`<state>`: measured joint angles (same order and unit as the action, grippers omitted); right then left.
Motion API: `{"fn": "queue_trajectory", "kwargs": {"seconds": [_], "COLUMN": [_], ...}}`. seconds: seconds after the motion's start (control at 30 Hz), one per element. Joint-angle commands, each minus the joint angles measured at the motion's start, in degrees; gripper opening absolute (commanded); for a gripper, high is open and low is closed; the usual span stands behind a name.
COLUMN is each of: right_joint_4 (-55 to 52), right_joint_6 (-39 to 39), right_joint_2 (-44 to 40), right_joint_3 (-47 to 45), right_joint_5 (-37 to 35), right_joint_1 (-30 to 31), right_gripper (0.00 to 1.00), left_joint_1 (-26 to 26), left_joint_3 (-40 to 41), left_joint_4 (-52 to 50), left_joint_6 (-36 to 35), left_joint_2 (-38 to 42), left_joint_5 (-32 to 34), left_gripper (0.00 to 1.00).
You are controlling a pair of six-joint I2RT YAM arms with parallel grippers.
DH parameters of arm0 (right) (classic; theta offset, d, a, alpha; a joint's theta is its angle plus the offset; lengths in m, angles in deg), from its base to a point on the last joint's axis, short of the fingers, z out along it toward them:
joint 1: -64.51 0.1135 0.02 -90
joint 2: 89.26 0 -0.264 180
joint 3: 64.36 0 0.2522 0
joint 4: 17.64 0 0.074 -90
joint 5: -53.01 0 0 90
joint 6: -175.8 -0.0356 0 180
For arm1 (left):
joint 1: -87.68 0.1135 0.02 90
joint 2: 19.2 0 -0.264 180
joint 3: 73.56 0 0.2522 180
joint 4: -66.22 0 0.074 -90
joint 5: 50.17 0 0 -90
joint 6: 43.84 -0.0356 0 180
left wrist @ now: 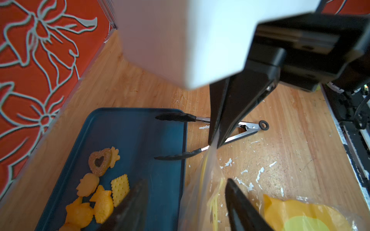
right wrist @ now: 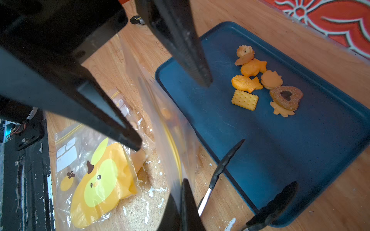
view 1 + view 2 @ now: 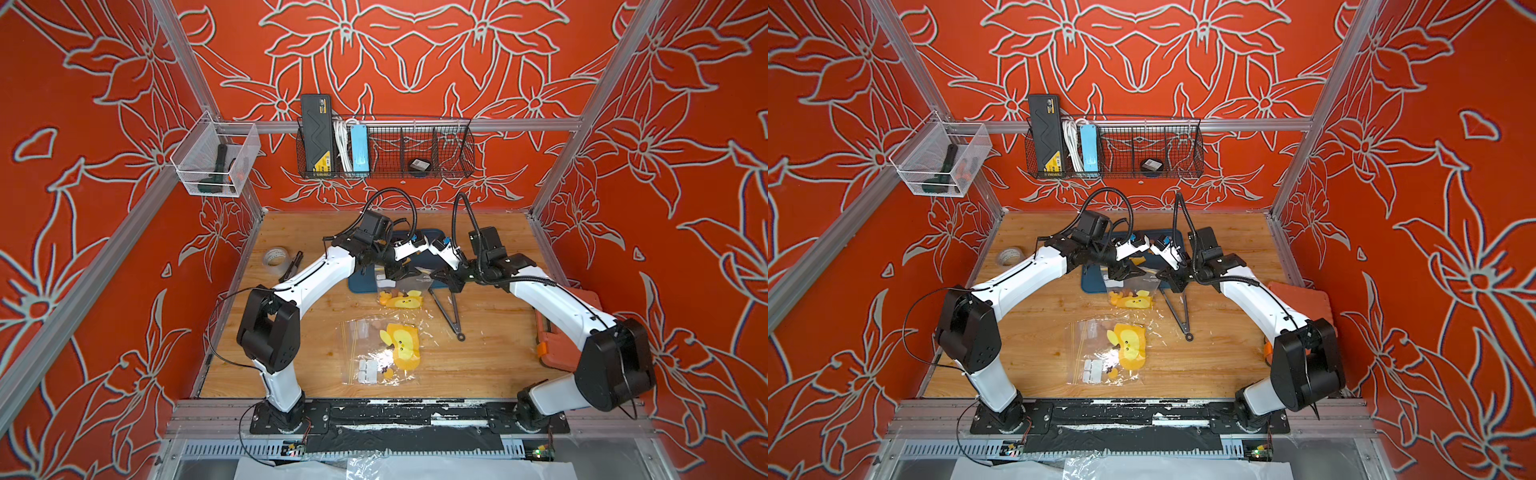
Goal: Put the cookies into a resealable bag to prevent moisture
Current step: Close the ziploc bag at the center of the board, then pick up the ziploc bag from the center of the board.
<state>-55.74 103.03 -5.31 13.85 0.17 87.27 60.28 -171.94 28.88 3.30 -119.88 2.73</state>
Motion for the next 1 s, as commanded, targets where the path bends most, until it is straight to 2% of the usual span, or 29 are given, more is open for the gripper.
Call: {"fn": "queue_trajectory", "kwargs": {"seconds": [0.0, 0.3, 0.5, 0.67, 0.73, 0.77, 0.97], "right_joint_4": [0.9, 0.6, 0.3, 0.5, 0.7, 0.9, 1.9], "right_joint_6": [0.7, 0.8, 0.7, 0.7, 0.4, 0.2, -1.7], "right_joint_2": [0.3, 0.6, 0.6, 0.4, 0.4, 0.3, -0.5], "right_joint_3": [-0.1, 0.2, 0.3, 0.3, 0.2, 0.1, -0.7], "right_joint_5": [1.4, 1.6, 1.7, 1.4, 1.1, 0.9, -0.4], "right_joint_1": [-0.4, -0.5, -0.4, -0.5, -0.5, -0.7, -1.4], "right_gripper": [0.00, 0.00, 0.00, 0.00, 0.00, 0.00, 0.00], "left_joint_1": [-0.1, -0.2, -0.3, -0.3, -0.3, -0.3, -0.1], "left_joint_3": [-1.2, -0.6, -1.1, -0.8, 0.0, 0.4, 2.7], "left_joint_4": [-2.8, -4.2, -4.5, -5.4, -5.5, -5.3, -4.3], "left_joint_6": [-2.1, -2.9, -2.8, -3.0, -3.0, -3.0, -2.1], "left_joint_2": [-0.7, -1.2, -1.5, -1.2, -0.8, -0.5, 1.4], "left_joint_5": [1.2, 2.2, 2.3, 2.8, 3.2, 3.6, 6.3], "left_gripper": [0.52, 0.42, 0.28, 0.11, 0.08, 0.04, 0.00]}}
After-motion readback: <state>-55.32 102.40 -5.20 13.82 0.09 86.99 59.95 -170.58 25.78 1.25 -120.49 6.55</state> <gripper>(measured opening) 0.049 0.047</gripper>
